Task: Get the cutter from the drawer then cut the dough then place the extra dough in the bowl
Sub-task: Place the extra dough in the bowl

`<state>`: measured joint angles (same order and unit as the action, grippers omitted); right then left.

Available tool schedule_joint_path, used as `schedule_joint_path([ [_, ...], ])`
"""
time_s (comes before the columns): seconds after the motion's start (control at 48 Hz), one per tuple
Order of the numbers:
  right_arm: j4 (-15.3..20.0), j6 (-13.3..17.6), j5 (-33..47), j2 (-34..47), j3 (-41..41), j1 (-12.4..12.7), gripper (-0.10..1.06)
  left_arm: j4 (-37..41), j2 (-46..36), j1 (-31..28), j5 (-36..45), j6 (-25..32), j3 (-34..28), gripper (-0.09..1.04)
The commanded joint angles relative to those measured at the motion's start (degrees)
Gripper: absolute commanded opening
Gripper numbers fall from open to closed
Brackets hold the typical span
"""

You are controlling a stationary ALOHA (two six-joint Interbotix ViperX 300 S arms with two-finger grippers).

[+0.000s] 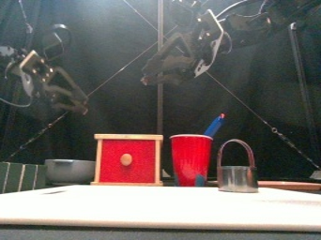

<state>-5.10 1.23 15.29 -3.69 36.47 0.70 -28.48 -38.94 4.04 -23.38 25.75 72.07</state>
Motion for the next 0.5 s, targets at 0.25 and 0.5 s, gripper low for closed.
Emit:
schedule_joint_path([
  [0.25,1.05,0.00,7.65,-3.87,3.34,0.35,0.80,1.76,1.67,5.98,-8.09,-0.18,-0.53,0.96],
  [0.5,1.76,-0.09,7.82,-3.52,3.96,0.70,0.80,0.00,3.34,5.89,-8.09,-0.09,0.09,0.96],
])
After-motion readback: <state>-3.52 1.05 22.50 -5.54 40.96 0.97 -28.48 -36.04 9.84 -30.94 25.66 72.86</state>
